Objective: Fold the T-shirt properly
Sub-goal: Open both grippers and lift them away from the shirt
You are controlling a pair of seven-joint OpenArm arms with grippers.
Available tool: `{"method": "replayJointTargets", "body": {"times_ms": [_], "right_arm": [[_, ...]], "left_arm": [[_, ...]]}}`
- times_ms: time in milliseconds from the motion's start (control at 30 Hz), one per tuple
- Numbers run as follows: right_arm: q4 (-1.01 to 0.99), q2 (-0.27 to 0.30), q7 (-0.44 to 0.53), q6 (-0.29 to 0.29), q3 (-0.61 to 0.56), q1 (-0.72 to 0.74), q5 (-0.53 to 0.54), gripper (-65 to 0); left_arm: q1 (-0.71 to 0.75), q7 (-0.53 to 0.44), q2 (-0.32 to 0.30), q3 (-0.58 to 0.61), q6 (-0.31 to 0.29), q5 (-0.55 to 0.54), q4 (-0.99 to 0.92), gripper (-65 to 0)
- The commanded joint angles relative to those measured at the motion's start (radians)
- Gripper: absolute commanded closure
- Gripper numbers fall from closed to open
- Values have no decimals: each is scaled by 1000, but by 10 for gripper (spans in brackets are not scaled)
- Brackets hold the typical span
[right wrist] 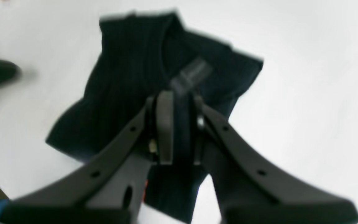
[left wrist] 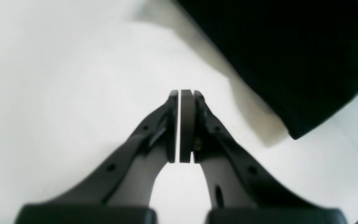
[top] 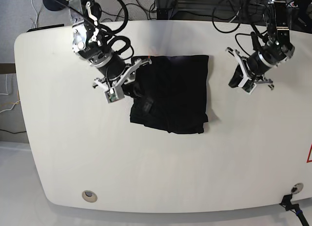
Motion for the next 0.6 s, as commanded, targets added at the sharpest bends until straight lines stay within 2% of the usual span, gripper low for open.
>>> {"method": "replayJointTargets", "body": {"times_ms": [0, 167, 267, 433, 567], "right_arm": [[27, 12, 184, 8, 7, -99, -100, -88], [27, 5, 475, 2, 69, -352, -260, -88], [27, 3, 591, 0, 121, -481, -278, -88], [27, -23, 667, 2, 215, -628, -278, -89], [29, -23, 695, 4, 244, -721, -278, -89]], "left_arm": [[65, -120, 27, -85, 5, -16, 69, 0], [238, -281, 110, -201, 5, -15, 98, 0], [326, -339, 131, -250, 5, -16, 98, 0], [441, -341, 176, -304, 5, -19, 98, 0], [537, -339, 184, -316, 5, -19, 98, 0]]}}
